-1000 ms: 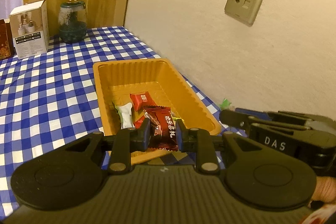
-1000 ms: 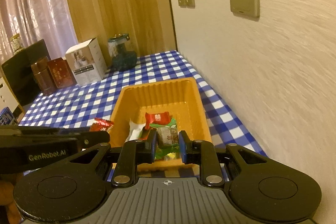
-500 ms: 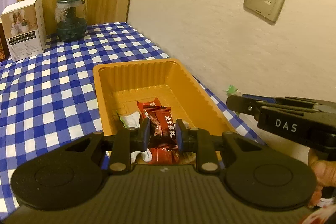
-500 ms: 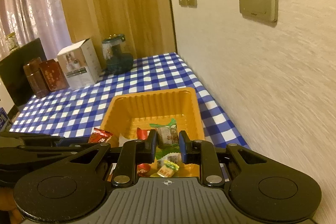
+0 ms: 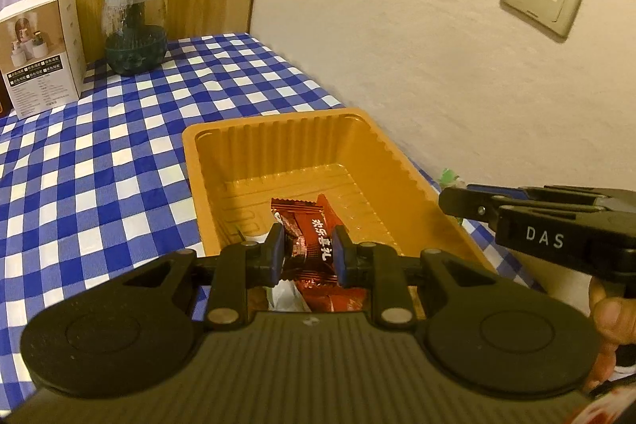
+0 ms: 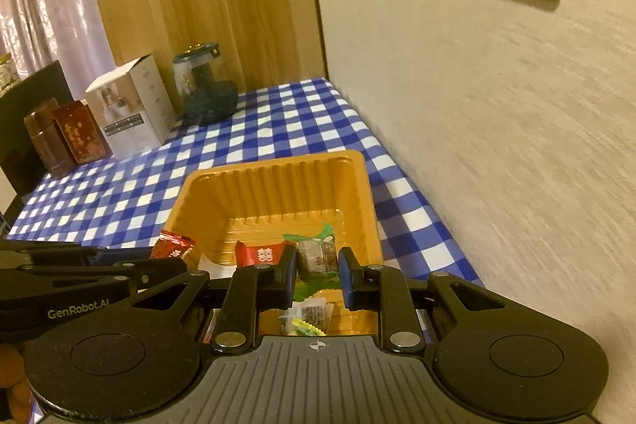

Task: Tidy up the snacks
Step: 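Lower and open the left gripper in the tray while the right releases its candy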

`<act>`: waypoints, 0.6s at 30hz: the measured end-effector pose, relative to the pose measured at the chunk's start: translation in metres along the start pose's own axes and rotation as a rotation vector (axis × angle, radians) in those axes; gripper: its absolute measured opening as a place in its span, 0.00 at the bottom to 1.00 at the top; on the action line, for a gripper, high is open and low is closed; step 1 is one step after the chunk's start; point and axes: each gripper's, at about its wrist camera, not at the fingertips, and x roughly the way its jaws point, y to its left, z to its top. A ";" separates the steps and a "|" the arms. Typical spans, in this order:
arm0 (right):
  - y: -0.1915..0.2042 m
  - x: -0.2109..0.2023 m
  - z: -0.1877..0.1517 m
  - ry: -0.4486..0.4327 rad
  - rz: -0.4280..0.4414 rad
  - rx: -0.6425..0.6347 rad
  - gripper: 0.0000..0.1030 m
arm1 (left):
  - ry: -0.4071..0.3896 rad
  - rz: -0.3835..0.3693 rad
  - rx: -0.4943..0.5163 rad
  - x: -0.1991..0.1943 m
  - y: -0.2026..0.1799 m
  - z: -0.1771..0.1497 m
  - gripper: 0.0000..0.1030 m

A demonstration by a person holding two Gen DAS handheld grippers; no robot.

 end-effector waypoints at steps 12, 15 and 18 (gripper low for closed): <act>0.000 0.017 0.001 0.031 -0.003 0.019 0.22 | 0.018 0.016 0.032 0.019 0.001 0.002 0.32; 0.002 0.016 0.000 0.035 0.000 0.017 0.22 | 0.014 0.019 0.029 0.015 0.004 -0.001 0.32; 0.003 0.015 -0.001 0.038 0.003 0.023 0.22 | 0.011 0.025 0.024 0.009 0.007 -0.003 0.32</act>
